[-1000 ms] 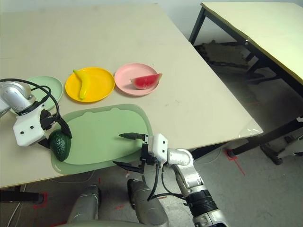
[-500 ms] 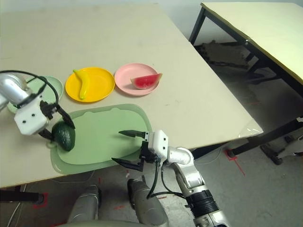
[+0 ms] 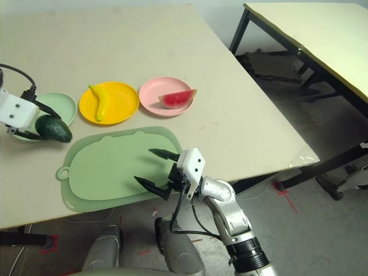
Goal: Place the fruits into color-matched plates.
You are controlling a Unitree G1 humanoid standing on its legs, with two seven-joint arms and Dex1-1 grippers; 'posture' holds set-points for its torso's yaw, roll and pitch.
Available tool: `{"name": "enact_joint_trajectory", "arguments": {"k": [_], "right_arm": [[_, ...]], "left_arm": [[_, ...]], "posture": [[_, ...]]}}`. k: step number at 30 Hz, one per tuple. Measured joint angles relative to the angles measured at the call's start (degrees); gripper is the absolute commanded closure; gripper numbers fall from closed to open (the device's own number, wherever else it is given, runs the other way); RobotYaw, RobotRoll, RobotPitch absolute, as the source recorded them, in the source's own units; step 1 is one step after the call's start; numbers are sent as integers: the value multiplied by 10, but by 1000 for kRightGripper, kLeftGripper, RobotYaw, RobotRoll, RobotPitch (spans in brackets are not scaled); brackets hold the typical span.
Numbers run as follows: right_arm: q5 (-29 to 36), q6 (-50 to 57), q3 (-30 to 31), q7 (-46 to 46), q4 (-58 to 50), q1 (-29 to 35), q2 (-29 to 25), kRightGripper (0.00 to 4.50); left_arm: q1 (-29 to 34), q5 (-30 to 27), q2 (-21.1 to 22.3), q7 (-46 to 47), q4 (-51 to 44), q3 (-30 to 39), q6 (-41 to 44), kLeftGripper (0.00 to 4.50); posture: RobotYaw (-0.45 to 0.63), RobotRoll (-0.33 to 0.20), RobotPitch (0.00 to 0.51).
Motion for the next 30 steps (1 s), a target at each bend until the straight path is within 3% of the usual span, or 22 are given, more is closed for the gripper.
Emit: {"name": "enact_joint_trajectory", "arguments": {"k": [4,14,18,26,30], "right_arm": [[-7,10,-10,-35,-30,13,0,0],[-10,20,-18,-67,-58,32,-3,0],[-8,23,-18,-70,-67,40,-4,0],[-2,27,-18,-68,-68,37,-2,0],[0,31,-17,-57,-66,31,-3,0]], "left_arm": [[23,71,-1,88,11,43,51,1429],[60,173,-39,211,20,106,109,1429],[62,197,-39,225,20,125,111,54],[68,221,-37,227,20,159,108,54],[85,204,-32,210,19,202,103,54]], "posture": [[-110,0,143],[-106,0,150],[-106,0,150],[-90,0,156],[-73,0,168]]}}
